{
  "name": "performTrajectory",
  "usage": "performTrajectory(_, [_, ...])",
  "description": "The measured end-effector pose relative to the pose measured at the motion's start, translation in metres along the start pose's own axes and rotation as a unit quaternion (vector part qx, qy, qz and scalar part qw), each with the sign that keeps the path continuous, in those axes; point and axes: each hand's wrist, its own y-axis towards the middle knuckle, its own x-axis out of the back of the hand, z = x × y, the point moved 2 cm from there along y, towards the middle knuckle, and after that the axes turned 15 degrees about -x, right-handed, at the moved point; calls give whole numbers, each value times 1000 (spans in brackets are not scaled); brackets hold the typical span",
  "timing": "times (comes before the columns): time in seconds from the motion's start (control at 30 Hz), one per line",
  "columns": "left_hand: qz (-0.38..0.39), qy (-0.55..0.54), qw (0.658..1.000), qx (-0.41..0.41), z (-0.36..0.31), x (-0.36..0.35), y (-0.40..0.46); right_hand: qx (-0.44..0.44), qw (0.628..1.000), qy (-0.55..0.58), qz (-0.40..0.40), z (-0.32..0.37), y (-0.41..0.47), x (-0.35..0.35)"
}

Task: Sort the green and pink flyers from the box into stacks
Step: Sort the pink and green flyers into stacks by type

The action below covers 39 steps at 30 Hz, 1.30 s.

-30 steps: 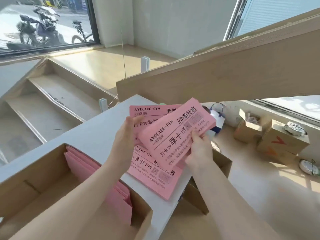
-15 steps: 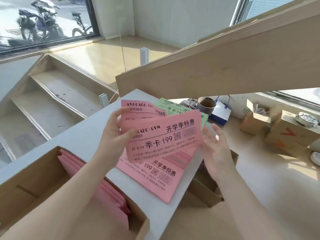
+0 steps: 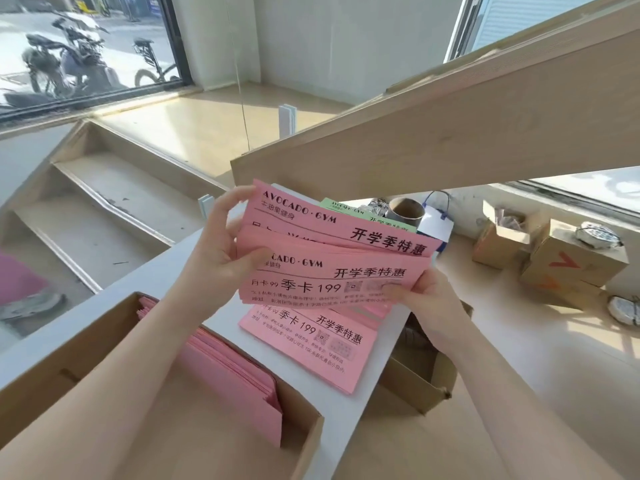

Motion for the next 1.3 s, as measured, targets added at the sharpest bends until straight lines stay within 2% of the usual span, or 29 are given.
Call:
performTrajectory(0.1, [7,28,997,65,19,11,-6,3,999,0,-33,-15,-14,-8])
performTrajectory(0.17, [62,124,985,106,38,18,-8,-22,999,-10,-49,-38,-17,-15])
performTrajectory(0.23, [135,210,957,149,55,22,-9,-50,996,-18,-75,-63,-18,-21])
performTrajectory(0.33, [218,242,921,215,78,23,-12,-81,990,-8,-114,-88,-19,-27])
performTrajectory(0.53, [313,302,858,273,97,17,-19,-97,988,-23,-115,-103,-22,-28])
performTrajectory(0.8, [289,265,858,333,108,15,-16,-111,986,20,-119,-101,-16,-36])
performTrajectory(0.87, [265,243,872,333,109,16,-14,-110,985,44,-128,-100,-16,-38])
performTrajectory(0.97, [187,174,915,311,106,22,-6,-94,983,61,-144,-97,-15,-36])
performTrajectory(1.03, [154,130,926,318,106,22,-3,-95,984,56,-139,-97,-13,-37])
performTrajectory(1.2, [239,149,872,399,120,17,-16,-127,984,26,-124,-108,-6,-44])
performTrajectory(1.3, [211,165,880,391,121,19,-12,-121,983,20,-139,-107,-5,-45])
